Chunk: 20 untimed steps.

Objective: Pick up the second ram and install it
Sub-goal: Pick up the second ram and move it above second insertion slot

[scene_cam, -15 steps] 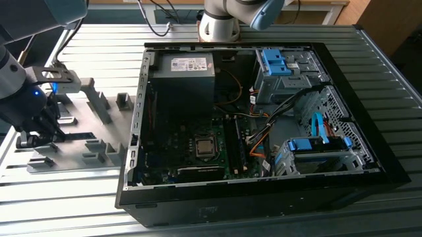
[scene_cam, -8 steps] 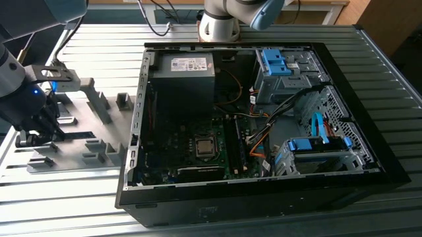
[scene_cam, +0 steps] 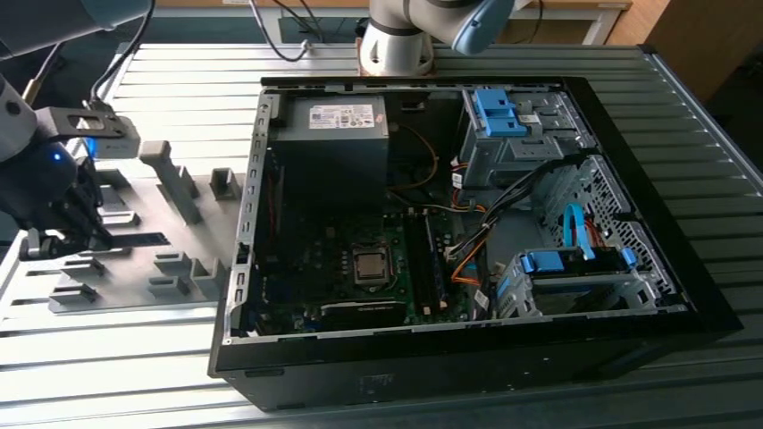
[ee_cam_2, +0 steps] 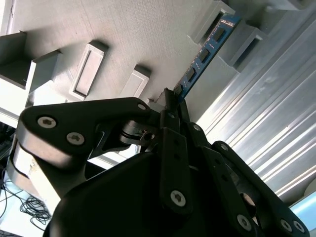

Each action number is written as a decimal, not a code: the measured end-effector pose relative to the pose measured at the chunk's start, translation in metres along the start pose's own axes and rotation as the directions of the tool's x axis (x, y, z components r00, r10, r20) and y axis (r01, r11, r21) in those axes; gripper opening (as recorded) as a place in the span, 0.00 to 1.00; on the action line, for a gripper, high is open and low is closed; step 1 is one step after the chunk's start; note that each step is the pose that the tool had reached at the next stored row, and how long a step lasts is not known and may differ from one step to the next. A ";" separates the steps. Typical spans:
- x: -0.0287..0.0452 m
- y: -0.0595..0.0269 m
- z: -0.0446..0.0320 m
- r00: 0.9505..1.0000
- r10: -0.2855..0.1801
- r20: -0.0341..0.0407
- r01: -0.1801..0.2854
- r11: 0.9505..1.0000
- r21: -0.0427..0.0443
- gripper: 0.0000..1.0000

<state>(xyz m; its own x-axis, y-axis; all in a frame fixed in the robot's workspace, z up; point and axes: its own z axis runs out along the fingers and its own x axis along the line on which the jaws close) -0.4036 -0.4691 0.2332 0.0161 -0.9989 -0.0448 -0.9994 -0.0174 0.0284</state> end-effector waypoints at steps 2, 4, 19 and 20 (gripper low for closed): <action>-0.0002 0.0001 -0.0029 1.000 0.000 0.000 0.000 1.000 0.000 0.14; -0.0004 0.0002 -0.0050 1.000 0.000 0.000 0.000 1.000 0.000 0.14; -0.0007 0.0003 -0.0107 1.000 0.000 0.000 0.000 1.000 0.000 0.14; -0.0007 0.0004 -0.0116 1.000 0.000 0.000 0.000 1.000 0.000 0.14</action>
<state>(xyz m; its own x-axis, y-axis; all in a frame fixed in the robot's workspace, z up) -0.4036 -0.4689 0.2449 0.0160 -0.9989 -0.0448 -0.9994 -0.0173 0.0284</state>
